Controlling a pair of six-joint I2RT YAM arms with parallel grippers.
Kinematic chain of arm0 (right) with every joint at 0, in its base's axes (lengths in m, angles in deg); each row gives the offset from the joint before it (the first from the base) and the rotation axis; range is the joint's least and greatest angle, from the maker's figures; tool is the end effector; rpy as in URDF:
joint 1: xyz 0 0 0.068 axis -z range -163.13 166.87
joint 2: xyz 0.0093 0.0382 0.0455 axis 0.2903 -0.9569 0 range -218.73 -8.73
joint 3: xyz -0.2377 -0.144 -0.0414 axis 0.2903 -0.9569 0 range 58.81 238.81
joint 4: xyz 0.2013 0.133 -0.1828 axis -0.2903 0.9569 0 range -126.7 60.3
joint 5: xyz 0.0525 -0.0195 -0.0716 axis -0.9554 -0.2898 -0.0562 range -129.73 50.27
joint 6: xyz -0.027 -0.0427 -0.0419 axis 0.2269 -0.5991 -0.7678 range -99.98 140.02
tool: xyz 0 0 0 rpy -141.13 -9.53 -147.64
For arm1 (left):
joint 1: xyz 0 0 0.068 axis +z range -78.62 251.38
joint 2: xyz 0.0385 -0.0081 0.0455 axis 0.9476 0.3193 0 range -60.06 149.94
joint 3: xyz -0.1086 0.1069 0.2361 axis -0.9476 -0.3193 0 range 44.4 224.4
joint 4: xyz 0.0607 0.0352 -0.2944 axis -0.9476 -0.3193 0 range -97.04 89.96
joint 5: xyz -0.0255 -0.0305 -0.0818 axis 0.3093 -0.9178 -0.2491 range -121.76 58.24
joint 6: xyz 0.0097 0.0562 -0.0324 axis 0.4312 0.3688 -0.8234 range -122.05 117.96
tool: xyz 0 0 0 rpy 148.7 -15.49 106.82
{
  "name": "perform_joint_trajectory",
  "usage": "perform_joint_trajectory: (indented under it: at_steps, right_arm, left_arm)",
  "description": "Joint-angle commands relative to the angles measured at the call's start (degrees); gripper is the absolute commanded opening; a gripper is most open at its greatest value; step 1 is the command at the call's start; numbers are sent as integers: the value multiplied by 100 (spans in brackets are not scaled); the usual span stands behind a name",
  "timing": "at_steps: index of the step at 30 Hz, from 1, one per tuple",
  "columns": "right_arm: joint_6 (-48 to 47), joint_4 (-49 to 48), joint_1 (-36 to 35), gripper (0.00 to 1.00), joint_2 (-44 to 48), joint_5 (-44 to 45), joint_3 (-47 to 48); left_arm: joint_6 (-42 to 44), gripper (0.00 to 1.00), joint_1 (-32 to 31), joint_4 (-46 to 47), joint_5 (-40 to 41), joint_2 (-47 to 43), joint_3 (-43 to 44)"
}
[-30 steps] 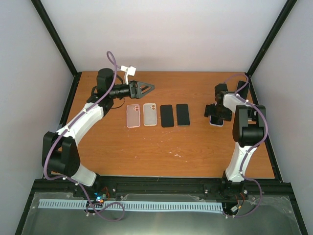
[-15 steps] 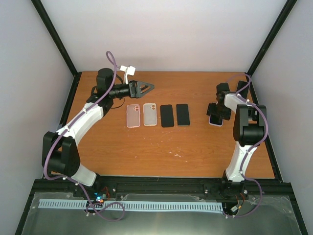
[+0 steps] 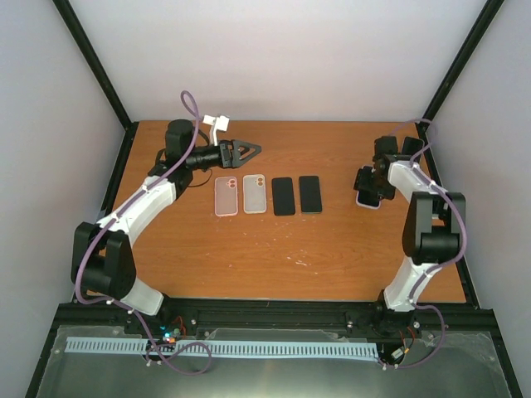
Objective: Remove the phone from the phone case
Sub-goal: Pick up the phone at the center of the board.
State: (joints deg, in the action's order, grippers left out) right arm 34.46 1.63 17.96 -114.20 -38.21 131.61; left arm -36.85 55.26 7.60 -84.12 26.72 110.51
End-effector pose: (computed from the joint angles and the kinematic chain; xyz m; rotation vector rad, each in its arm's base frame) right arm 0.4087 -0.0091 0.1521 0.3857 2.7824 0.0176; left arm 0.3716 -0.1500 0.3160 0.4050 1.9057 -1.4256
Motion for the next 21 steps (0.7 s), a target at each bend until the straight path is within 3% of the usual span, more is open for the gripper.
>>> perform_joint_trajectory:
  at_steps: [1,11,21]
  right_arm:
    - [190,-320,12,75,914,-494,115]
    - [953,-485,-604,75,2026,-1422,545]
    - [1493,-687,-1774,75,2445,-1045,1060]
  left_arm:
    - [-43,100,24,142,88,-13,-65]
    - [-71,100,-161,448,-38,-6,-276]
    - [43,97,-581,321,136,184,-87]
